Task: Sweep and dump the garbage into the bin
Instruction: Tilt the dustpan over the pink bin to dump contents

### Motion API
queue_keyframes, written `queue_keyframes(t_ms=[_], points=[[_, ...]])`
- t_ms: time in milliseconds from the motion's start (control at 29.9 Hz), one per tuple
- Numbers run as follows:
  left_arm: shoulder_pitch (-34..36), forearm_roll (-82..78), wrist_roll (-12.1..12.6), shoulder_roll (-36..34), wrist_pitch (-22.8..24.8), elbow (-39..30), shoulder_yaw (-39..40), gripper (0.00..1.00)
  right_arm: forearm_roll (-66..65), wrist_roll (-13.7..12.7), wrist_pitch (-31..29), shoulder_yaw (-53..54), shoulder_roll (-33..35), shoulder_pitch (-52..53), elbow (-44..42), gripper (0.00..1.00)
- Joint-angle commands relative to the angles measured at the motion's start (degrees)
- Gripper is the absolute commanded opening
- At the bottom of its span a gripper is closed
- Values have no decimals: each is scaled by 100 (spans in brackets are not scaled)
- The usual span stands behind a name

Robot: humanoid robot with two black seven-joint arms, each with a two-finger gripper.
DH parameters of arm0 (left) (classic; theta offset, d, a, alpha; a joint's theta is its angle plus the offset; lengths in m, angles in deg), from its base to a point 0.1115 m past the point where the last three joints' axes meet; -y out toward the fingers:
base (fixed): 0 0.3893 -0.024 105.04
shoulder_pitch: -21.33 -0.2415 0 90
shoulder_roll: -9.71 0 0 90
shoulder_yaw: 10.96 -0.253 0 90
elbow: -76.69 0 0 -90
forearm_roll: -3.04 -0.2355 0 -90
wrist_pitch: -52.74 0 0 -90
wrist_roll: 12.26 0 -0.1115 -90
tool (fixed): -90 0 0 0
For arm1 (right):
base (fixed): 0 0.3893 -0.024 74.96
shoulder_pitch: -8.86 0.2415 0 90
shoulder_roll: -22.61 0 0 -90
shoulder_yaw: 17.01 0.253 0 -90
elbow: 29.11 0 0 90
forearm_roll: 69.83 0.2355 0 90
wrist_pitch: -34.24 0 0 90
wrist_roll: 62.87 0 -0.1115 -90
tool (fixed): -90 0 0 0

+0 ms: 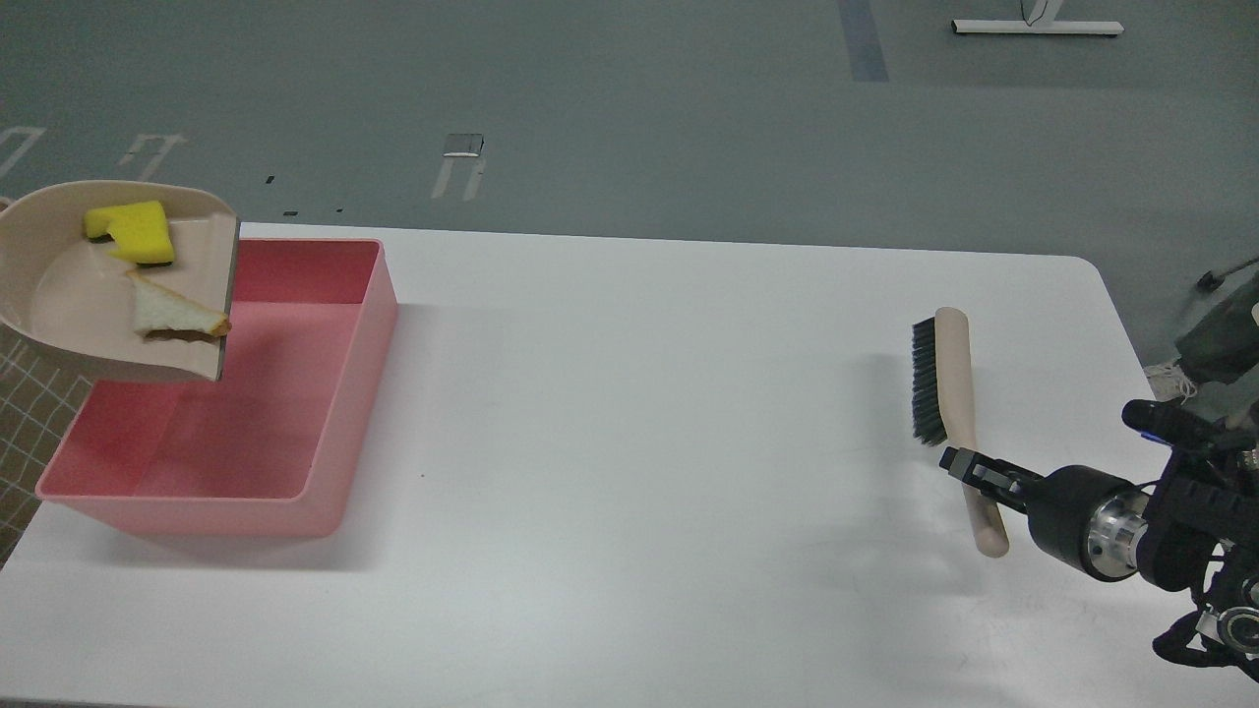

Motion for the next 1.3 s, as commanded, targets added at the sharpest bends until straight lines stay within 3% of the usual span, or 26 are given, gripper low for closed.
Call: queue_keyframes(t_ms=[0, 702, 969, 1270], points=[[74, -123, 1, -47, 0, -43, 6, 5, -1, 0, 0, 0, -7, -4, -6, 21], [48, -879, 1, -47, -694, -113, -82, 0, -9, 0, 0, 0, -42, 13, -121, 21], [-4, -1161, 1, -38, -1063, -868, -91, 0, -9, 0, 0, 0, -33, 4, -156, 21], [-4, -1187, 1, -249, -1072, -992, -82, 1, -9, 0, 0, 0, -33, 4, -156, 21]])
